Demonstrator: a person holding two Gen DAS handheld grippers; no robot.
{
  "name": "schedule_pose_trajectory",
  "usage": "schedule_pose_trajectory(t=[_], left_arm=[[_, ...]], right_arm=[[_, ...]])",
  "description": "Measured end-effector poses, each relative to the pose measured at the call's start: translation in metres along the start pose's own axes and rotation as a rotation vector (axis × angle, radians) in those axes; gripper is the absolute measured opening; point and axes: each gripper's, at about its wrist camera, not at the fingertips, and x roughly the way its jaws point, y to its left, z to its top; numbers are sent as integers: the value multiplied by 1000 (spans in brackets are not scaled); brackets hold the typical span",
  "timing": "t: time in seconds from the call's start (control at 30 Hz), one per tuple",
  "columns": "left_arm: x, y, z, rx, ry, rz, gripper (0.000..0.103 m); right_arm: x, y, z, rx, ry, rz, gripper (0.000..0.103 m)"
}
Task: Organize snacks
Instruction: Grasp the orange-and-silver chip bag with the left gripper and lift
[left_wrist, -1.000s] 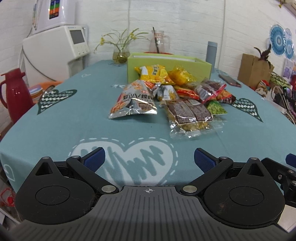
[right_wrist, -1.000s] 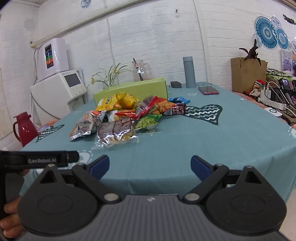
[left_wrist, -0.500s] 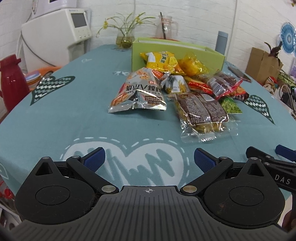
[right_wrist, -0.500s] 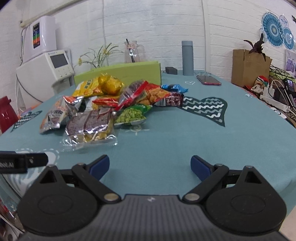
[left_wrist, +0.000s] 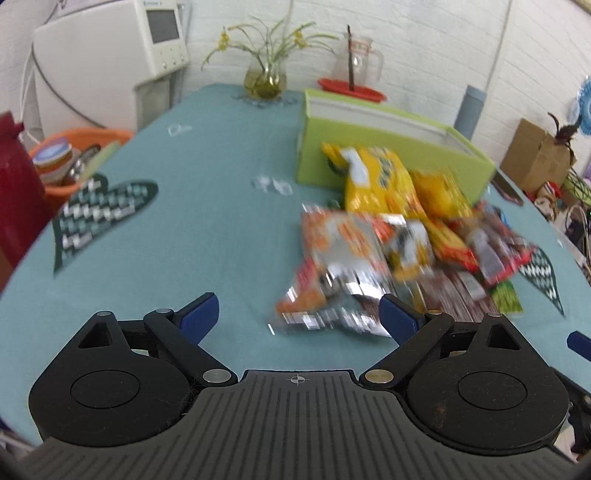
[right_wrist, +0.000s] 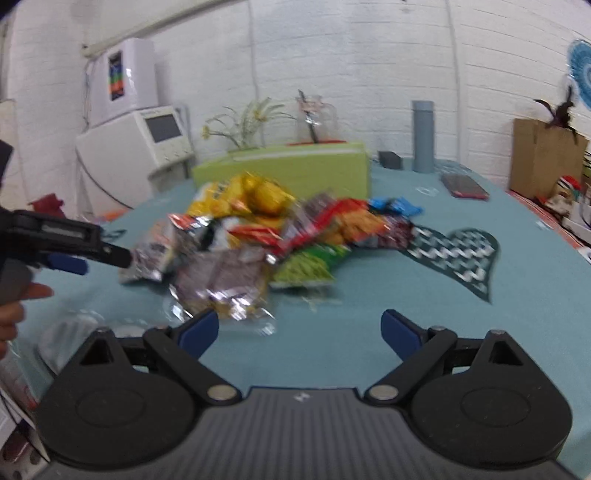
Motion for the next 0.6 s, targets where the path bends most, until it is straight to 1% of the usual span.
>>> schedule_pose_trajectory(t=[0.07, 0.13, 0.17, 0.23, 0.33, 0.47, 0.53, 0.57, 0.6], left_arm=[[7, 13, 16, -3, 7, -26, 83], [14, 26, 27, 0, 26, -83, 84], [16, 30, 29, 4, 34, -117, 84], [22, 37, 29, 1, 53, -191, 84], [31, 39, 30, 2, 67, -276, 84], [46, 29, 33, 39, 78, -322, 84], [59, 25, 32, 44, 116, -323, 79], [64, 25, 31, 42, 136, -335, 73], [68, 26, 29, 30, 155, -368, 60]], right_arm=[[23, 25, 20, -78, 0, 104, 93], [54, 49, 35, -151, 40, 182, 93], [67, 59, 38, -183, 58, 208, 93], [94, 75, 42, -230, 100, 233, 93], [123, 83, 45, -233, 150, 261, 93], [149, 87, 44, -240, 212, 254, 92], [154, 85, 40, -232, 231, 252, 89], [154, 85, 38, -226, 233, 260, 83], [154, 84, 38, -215, 244, 279, 72]])
